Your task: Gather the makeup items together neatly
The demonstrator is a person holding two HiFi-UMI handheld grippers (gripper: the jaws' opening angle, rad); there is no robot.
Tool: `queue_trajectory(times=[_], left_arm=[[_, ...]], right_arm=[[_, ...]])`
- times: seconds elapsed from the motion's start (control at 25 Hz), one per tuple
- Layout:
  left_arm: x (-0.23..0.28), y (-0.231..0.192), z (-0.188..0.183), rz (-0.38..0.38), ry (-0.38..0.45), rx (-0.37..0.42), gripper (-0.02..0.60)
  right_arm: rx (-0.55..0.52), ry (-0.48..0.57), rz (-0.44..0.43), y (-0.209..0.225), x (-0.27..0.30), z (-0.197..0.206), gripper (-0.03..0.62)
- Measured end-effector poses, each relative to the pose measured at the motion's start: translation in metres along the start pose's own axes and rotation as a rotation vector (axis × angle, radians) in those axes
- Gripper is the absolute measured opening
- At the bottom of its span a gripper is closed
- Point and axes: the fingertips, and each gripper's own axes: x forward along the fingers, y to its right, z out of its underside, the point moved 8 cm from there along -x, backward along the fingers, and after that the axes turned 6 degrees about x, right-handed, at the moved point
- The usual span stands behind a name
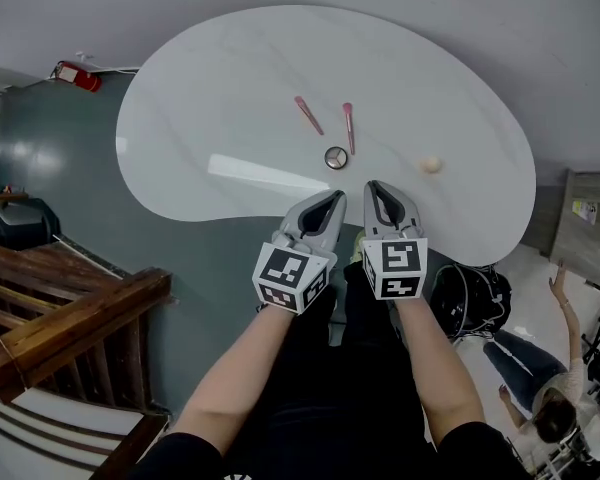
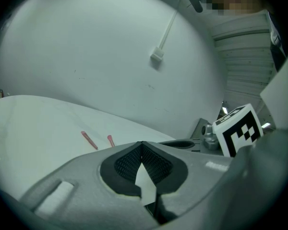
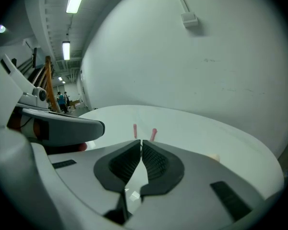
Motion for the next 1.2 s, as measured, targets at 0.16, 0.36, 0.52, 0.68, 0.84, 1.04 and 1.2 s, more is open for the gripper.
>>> queue_trajectory(times=[0.16,0.36,0.52,0.68,0.84,1.04,1.2], left_arm=[[-0.004,-0.017,0.006,-0.021,0.002,-0.013,0.008],[-0.002,-0.037,0.015,-0.043,0.007,-0.032,0.008],[0.001,-0.048,0.022,-0.052,0.006,-0.041,0.008],[0.007,-0.056,0.029,-0.059,0.005,-0.045,0.008],[0.013,-0.062,0.037,-0.064,0.002,-0.053,0.008],[0.017,-0.073,0.045,-0.077,-0.004,-0.067,0.008],[0.022,-0.079,0.049,-0.085,-0.005,-0.072,0.008]], right_arm=[[-0.013,-0.010,-0.022,-0.015,0.014,0.003,0.025],[-0.033,-0.021,-0.042,-0.028,0.035,0.010,0.026],[-0.039,-0.061,-0.046,-0.032,0.051,0.018,0.043],[-0.030,-0.106,-0.038,-0.032,0.066,0.030,0.130],[-0.025,-0.151,-0.024,-0.029,0.080,0.038,0.169],[-0.038,-0.175,-0.010,-0.027,0.094,0.039,0.202],[-0.032,-0.197,-0.008,-0.024,0.105,0.042,0.216]])
